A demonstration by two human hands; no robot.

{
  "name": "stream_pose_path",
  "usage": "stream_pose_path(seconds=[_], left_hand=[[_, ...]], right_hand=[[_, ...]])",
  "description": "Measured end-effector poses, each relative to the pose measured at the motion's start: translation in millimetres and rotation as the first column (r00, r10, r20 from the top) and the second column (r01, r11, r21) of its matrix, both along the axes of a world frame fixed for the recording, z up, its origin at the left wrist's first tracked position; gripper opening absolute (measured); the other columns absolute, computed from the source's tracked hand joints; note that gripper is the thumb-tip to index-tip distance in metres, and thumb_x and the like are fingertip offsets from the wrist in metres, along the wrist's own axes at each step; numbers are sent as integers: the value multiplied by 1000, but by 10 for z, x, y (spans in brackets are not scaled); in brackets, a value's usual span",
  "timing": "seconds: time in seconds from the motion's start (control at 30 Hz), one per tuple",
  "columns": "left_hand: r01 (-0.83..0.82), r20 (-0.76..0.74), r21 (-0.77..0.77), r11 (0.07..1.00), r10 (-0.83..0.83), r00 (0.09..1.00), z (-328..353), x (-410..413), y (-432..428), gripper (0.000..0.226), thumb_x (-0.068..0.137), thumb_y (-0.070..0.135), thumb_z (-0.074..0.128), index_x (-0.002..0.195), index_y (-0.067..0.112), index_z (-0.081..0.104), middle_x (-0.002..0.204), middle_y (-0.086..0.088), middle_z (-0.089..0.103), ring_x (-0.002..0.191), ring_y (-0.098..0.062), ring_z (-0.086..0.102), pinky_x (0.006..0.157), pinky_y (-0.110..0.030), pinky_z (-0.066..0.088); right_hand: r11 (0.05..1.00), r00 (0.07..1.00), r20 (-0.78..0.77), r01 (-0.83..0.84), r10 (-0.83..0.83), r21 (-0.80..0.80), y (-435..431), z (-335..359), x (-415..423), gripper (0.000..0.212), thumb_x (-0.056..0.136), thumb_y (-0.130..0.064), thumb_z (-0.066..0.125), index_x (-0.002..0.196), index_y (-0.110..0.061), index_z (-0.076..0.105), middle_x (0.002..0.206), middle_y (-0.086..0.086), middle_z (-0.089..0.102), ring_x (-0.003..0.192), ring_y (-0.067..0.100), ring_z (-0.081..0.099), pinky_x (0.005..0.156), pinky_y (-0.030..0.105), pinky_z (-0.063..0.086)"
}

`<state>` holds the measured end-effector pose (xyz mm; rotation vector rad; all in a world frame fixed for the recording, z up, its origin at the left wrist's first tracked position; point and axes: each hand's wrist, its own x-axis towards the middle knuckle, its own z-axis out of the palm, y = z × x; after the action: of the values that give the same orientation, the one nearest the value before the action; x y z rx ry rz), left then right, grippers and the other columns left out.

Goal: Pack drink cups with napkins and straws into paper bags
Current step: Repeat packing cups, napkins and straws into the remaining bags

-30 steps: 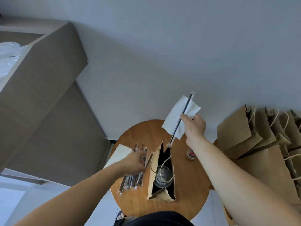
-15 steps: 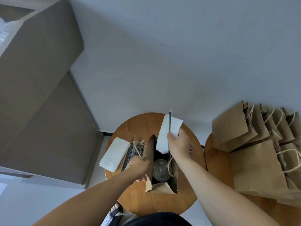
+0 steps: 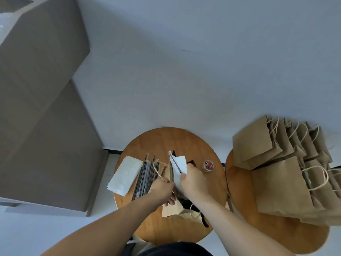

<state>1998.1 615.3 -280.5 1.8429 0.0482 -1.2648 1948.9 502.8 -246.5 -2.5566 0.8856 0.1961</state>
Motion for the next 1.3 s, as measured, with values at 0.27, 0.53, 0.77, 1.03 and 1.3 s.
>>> stream_pose_path(seconds=[0.27, 0.53, 0.77, 1.03, 1.3], left_hand=[[174, 115, 16, 985, -174, 978, -45, -65, -29, 21, 94, 21, 42, 95, 9, 60, 63, -8, 71, 49, -12, 64, 49, -23, 48], [113, 164, 43, 993, -119, 979, -36, -46, -55, 23, 94, 19, 44, 97, 5, 61, 65, -7, 73, 52, -14, 66, 51, -24, 49], [236, 238, 61, 970, -244, 940, -12, -177, -126, 21, 96, 22, 43, 92, 12, 60, 66, -4, 73, 61, -13, 71, 70, -30, 61], [187, 217, 58, 981, -195, 956, 25, -178, -25, 20, 96, 19, 42, 99, 8, 59, 73, -6, 72, 61, -11, 68, 79, -37, 60], [143, 184, 42, 989, -148, 972, -22, -204, 49, 17, 97, 22, 44, 95, 13, 58, 76, -7, 73, 69, -15, 71, 67, -29, 56]], right_hand=[[987, 989, -6, 144, -145, -67, -492, 165, -215, 18, 100, -22, 52, 116, -14, 55, 105, 4, 66, 92, 21, 66, 72, 26, 51], [989, 993, -114, -44, 28, -139, -192, 36, -423, 13, 93, -29, 60, 88, -25, 48, 65, -14, 41, 55, 3, 41, 45, 17, 20], [959, 934, -314, -231, 171, -166, -411, 37, -100, 17, 94, -12, 57, 111, -14, 58, 93, 2, 64, 81, 22, 63, 58, 25, 38], [982, 937, -339, 133, -82, 132, -439, -308, 208, 17, 91, -11, 51, 75, -12, 52, 72, 4, 55, 62, 19, 52, 51, 29, 37], [928, 927, -349, 244, -137, 283, -342, -784, 195, 12, 96, -17, 54, 100, -9, 63, 104, 9, 68, 99, 29, 63, 76, 31, 45]])
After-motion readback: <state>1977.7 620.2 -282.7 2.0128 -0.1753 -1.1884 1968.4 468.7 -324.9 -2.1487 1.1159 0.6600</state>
